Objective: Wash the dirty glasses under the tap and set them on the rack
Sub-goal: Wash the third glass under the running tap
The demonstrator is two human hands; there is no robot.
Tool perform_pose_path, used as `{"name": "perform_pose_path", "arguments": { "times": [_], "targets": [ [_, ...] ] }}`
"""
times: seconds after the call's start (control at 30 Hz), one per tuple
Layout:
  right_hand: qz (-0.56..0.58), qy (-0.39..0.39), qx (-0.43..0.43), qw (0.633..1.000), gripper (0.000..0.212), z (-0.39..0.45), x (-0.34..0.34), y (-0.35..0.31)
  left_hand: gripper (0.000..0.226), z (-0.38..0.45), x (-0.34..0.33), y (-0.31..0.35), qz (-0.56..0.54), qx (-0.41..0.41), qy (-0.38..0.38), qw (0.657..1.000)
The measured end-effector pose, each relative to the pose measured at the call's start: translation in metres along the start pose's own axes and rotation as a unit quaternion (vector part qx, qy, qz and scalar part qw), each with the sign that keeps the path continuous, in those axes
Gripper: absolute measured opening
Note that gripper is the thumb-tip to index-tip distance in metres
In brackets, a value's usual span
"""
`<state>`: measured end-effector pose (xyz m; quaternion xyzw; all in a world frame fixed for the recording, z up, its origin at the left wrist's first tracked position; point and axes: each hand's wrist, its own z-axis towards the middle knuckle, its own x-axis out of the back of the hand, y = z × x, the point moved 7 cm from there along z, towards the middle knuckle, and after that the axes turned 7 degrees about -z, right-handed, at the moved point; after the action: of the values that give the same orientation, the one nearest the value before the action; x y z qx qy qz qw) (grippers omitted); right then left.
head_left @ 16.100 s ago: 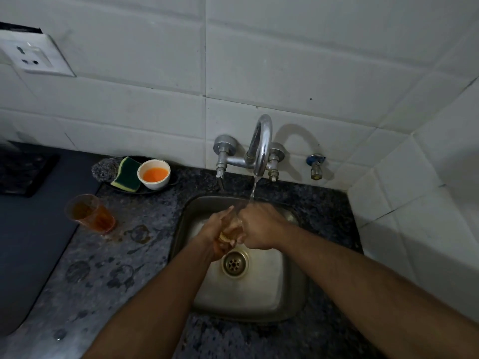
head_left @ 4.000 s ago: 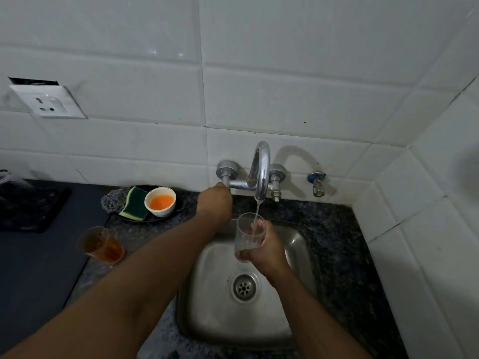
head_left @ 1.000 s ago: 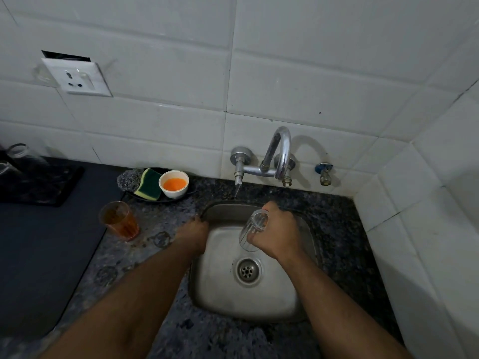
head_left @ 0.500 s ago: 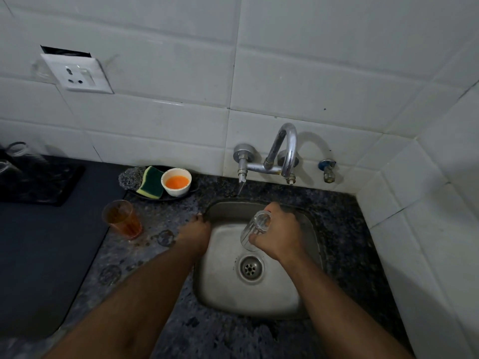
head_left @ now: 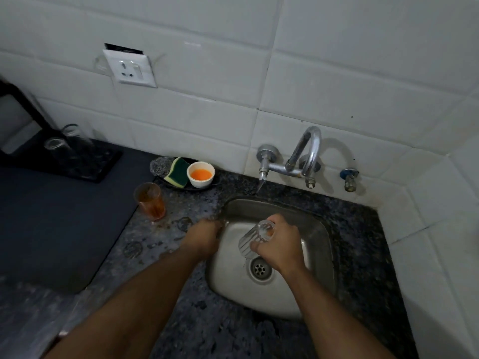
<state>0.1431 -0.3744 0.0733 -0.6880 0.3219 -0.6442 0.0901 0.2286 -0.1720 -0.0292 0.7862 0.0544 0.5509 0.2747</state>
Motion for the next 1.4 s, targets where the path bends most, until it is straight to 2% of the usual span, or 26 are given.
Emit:
{"name": "perform_pose_path", "arguments": {
  "times": [0.13,0.33,0.5,0.63,0.8,0.97,1.13,1.3,1.4],
  "targets": [
    [0.035,-0.031,0.049,0.998,0.047,-0.014,-0.018,-0.022,0.024,-0.052,0.017,-0.023,-0.072,0.081,0.042,0.993],
    [0.048,-0.085,0.134,0.986,0.057,-0.036,-0.058,-0.091,0.038,-0.132,0.054,-0.083,-0.053,0.181,0.096,0.977],
    [0.043,-0.114,0.193,0.974,0.059,-0.047,-0.107,-0.165,0.030,-0.174,0.087,-0.152,-0.083,0.252,0.134,0.955],
    [0.032,-0.123,0.238,0.963,0.064,-0.043,-0.147,-0.221,0.020,-0.178,0.114,-0.203,-0.089,0.280,0.148,0.944],
    [0.025,-0.113,0.271,0.956,0.065,-0.021,-0.196,-0.306,0.034,-0.165,0.154,-0.282,-0.088,0.307,0.146,0.936],
    [0.020,-0.104,0.260,0.960,0.063,0.024,-0.238,-0.379,0.038,-0.127,0.192,-0.346,-0.085,0.305,0.135,0.939],
    [0.015,-0.069,0.261,0.963,0.058,0.079,-0.268,-0.436,0.063,-0.076,0.211,-0.397,-0.082,0.311,0.112,0.940],
    [0.025,-0.044,0.280,0.959,0.060,0.124,-0.286,-0.476,0.111,-0.042,0.212,-0.432,-0.042,0.338,0.039,0.939],
    [0.038,-0.040,0.283,0.957,0.056,0.144,-0.292,-0.494,0.120,-0.033,0.210,-0.442,-0.046,0.349,0.009,0.936]
  ]
}}
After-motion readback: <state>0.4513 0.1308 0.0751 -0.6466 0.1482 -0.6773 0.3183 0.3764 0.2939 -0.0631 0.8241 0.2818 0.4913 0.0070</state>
